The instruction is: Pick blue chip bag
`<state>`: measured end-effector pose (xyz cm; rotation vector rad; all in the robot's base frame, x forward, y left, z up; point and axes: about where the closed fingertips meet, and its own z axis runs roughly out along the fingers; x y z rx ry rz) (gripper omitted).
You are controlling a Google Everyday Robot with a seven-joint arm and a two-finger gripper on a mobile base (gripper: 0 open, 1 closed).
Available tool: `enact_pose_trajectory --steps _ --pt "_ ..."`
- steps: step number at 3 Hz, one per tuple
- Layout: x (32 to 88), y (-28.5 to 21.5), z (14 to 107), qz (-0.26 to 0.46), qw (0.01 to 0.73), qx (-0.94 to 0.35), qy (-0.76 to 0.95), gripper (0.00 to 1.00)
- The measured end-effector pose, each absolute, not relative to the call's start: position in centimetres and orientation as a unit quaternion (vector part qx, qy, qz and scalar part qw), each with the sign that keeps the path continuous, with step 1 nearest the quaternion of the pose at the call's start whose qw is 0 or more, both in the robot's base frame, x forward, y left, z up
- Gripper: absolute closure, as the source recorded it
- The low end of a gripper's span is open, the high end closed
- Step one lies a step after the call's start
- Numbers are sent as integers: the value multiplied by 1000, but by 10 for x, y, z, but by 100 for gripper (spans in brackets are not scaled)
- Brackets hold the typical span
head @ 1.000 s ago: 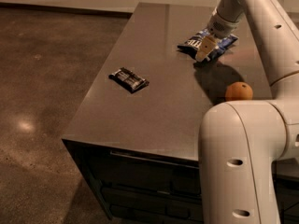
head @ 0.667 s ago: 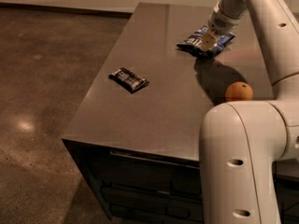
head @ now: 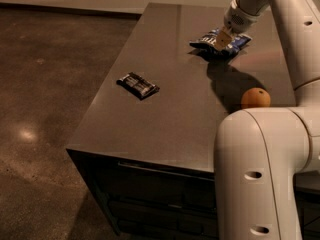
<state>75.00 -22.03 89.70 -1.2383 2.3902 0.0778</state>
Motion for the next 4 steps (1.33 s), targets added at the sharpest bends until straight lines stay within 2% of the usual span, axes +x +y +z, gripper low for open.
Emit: enact_pose_trajectory --steps 4 --pt "732 -151 1011 46 325 -509 796 100"
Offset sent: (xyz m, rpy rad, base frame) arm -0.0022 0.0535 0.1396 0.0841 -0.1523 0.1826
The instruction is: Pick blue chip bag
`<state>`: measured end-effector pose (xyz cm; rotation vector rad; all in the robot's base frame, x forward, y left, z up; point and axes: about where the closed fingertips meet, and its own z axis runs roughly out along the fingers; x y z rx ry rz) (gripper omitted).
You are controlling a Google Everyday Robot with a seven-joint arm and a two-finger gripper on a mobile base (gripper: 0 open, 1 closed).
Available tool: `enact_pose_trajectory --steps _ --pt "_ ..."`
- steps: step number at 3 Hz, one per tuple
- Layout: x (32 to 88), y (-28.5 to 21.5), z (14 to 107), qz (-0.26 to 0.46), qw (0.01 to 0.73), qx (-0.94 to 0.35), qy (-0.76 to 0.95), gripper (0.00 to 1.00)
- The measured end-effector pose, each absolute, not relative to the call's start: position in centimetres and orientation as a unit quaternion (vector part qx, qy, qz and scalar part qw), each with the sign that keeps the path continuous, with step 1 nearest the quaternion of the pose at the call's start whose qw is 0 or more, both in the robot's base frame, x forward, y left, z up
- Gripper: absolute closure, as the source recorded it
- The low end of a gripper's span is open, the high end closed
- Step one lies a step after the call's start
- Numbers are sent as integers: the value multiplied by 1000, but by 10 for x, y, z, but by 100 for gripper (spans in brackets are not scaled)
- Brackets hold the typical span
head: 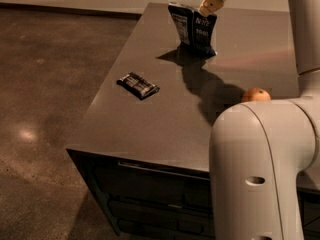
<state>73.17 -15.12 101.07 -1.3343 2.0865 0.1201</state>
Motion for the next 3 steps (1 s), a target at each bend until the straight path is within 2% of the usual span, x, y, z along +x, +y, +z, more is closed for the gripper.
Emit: enact_pose_trajectory --steps 3 --pt "714 -133 1052 53 362 -540 758 100"
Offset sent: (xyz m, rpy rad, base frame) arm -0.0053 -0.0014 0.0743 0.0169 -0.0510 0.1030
